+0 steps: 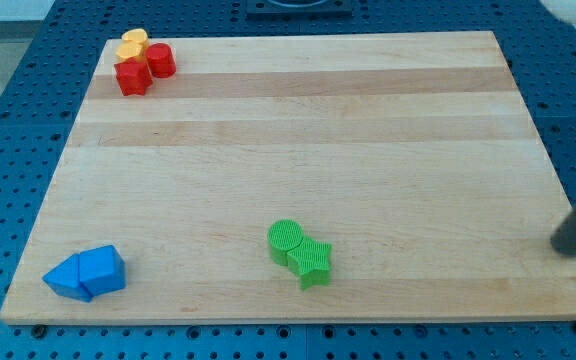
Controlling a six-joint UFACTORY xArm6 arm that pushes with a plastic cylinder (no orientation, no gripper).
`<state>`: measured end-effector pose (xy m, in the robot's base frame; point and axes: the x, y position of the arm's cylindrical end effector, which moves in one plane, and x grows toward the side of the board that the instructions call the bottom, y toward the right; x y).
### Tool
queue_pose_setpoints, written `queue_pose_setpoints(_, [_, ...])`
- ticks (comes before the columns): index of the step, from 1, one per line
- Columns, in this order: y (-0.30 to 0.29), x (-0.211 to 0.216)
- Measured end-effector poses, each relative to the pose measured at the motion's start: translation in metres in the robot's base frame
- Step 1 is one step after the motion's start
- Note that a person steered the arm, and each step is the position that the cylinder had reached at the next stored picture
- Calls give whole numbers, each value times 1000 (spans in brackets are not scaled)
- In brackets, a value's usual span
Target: Slide the green star and the green circle towards the group of blocks
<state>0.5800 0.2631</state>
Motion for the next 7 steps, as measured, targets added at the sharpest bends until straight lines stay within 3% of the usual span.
queue_pose_setpoints(1, [-42, 32])
queue_pose_setpoints(3, [-141, 39])
queue_pose_setpoints(7, [-223, 33])
